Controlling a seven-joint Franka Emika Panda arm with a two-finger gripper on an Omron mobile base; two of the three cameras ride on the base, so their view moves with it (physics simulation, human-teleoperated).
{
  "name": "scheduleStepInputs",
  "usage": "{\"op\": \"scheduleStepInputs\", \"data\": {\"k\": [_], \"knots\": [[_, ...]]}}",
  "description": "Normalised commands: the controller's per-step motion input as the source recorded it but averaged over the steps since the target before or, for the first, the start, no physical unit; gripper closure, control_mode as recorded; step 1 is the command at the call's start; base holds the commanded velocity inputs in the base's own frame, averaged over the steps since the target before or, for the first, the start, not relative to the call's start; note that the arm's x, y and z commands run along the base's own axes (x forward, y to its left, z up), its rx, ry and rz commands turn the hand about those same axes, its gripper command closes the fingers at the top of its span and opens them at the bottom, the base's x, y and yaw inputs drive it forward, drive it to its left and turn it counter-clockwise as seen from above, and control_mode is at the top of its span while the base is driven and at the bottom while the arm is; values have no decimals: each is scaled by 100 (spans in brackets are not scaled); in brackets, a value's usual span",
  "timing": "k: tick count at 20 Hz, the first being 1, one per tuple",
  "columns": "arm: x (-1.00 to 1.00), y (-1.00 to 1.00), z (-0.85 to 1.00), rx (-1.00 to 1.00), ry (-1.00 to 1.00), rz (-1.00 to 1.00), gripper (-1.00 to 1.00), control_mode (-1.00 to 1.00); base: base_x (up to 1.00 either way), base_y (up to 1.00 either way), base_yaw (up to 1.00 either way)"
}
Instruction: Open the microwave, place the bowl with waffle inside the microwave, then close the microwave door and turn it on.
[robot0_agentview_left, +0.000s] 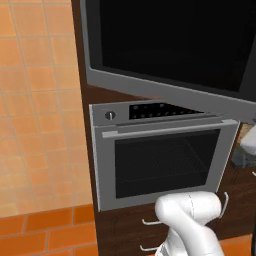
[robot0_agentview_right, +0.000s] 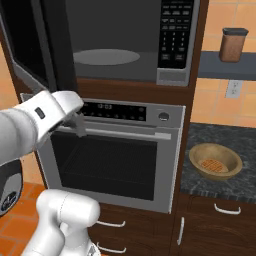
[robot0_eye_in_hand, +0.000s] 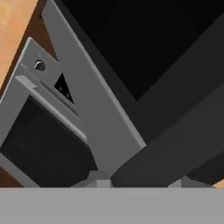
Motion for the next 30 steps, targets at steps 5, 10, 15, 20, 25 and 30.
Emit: {"op": "scheduleStepInputs", "data": {"k": [5,10,15,20,25,30], "knots": [[-87,100,-3,-40,0,0,100,-100,0,0,0],[-70,100,0,-38,3,0,100,-100,0,0,0],[-83,63,0,-27,4,3,100,-100,0,0,0],[-93,-89,0,4,0,7,100,-100,0,0,0],[7,-100,1,20,5,15,100,-100,0,0,0],[87,-61,0,24,-5,52,100,-100,0,0,0]]}}
